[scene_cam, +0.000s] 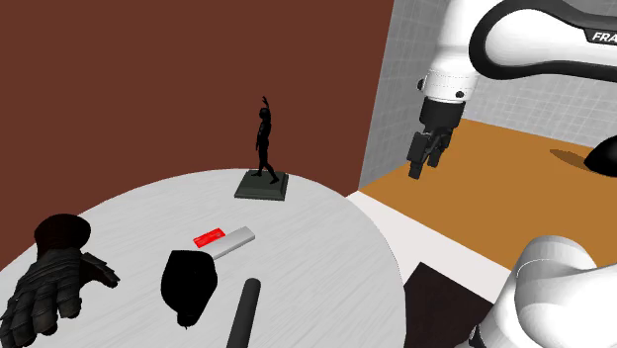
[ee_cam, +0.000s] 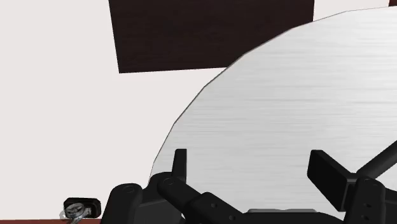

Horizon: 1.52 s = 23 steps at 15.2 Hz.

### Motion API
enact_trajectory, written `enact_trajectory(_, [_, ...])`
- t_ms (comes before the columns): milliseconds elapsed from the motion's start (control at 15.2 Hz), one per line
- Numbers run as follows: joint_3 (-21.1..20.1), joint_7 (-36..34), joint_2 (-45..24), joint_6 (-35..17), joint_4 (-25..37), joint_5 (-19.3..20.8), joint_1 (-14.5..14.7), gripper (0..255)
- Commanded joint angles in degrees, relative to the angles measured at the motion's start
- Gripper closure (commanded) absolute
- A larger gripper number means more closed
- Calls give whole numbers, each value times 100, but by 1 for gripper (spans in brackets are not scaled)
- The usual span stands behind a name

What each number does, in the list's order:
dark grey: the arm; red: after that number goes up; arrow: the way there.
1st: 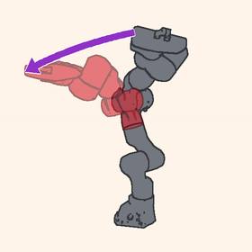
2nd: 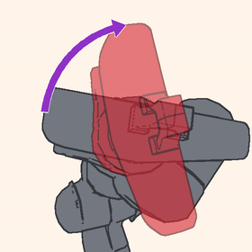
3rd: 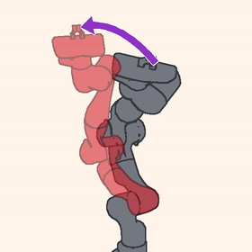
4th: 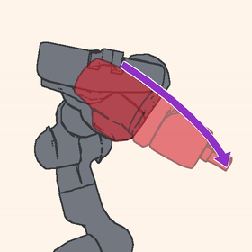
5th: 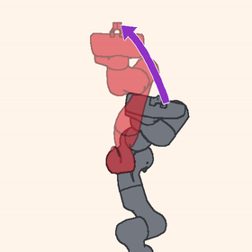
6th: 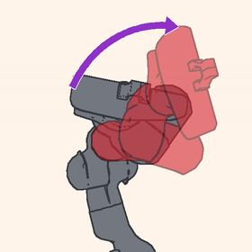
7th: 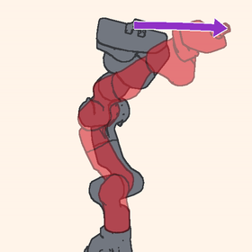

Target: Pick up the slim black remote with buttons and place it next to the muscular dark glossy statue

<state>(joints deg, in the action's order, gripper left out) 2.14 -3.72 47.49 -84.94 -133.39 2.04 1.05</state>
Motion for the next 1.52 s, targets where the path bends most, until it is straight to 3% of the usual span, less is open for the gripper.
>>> enact_trajectory(0, [0, 0, 0, 0, 0, 0, 0, 0])
enact_trajectory(726, [-1760, -2422, 83, -1272, -1010, -1050, 69, 0])
enact_trajectory(1122, [-2832, -3762, -533, -2119, -1033, -1453, -11, 0])
enact_trajectory(1452, [-3794, -4944, -1365, -2837, -758, -1496, -308, 0])
